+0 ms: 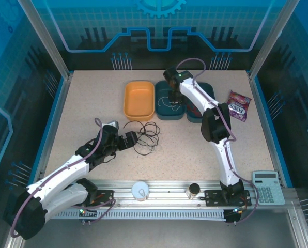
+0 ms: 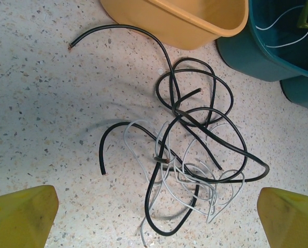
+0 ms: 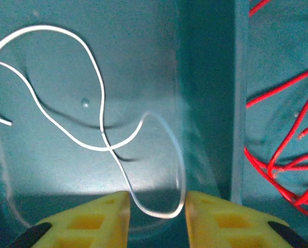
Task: Untangle the cables
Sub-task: Place the cable in the container, then pick up the cables at the center of the table.
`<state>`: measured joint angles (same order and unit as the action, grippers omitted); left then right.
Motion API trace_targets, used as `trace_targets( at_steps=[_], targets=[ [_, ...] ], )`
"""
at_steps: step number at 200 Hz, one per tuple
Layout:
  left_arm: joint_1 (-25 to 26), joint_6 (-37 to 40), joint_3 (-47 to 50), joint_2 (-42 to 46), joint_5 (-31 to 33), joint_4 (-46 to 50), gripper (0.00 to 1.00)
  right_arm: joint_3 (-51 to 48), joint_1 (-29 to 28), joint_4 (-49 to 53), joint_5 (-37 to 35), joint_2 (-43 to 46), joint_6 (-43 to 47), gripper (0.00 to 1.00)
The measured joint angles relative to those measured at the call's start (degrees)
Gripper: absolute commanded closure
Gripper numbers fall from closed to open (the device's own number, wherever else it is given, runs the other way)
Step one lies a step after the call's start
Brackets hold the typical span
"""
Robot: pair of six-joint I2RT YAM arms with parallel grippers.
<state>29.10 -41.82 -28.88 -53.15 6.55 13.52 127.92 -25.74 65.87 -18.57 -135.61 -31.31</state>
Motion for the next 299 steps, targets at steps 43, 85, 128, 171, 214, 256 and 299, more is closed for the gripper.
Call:
trace_targets(
  at_steps=[43, 85, 128, 171, 214, 256, 299],
  targets=[
    [-1.01, -0.02, -1.11, -0.52, -0.42, 1.46, 0.01, -6.51, -3.28, -0.37, -1.38, 8.81, 0.48, 0.52],
    [-3.23, -0.22, -3.28, -2.67, -3.28, 2.71, 0.01, -18.03, -8.28, -5.33, -1.53, 22.88, -0.24, 0.52],
    [-4.2, -0.48, -4.37, -5.35, -5.38, 3.02, 0.01, -33.31, -16.41, -11.54, -0.92, 34.03, -3.91, 0.53],
    [-4.7, -1.99, -6.45, -9.27, -7.74, 2.32, 0.01, -44.92, -22.38, -15.56, -0.02, 37.51, -10.84, 0.56],
    [-4.72, -3.76, -9.64, -15.98, -9.79, -1.01, 0.01, -54.71, -27.63, -22.71, 0.39, 40.22, -18.82, 0.55],
    [-4.74, -4.87, -12.44, -22.01, -10.01, -2.45, 0.01, -56.65, -32.89, -27.41, -0.76, 38.62, -25.86, 0.62],
    [-4.79, -6.1, -12.5, -24.96, -10.03, -2.67, 0.05, -56.43, -34.91, -29.88, -2.32, 32.39, -30.75, 0.68]
  ],
)
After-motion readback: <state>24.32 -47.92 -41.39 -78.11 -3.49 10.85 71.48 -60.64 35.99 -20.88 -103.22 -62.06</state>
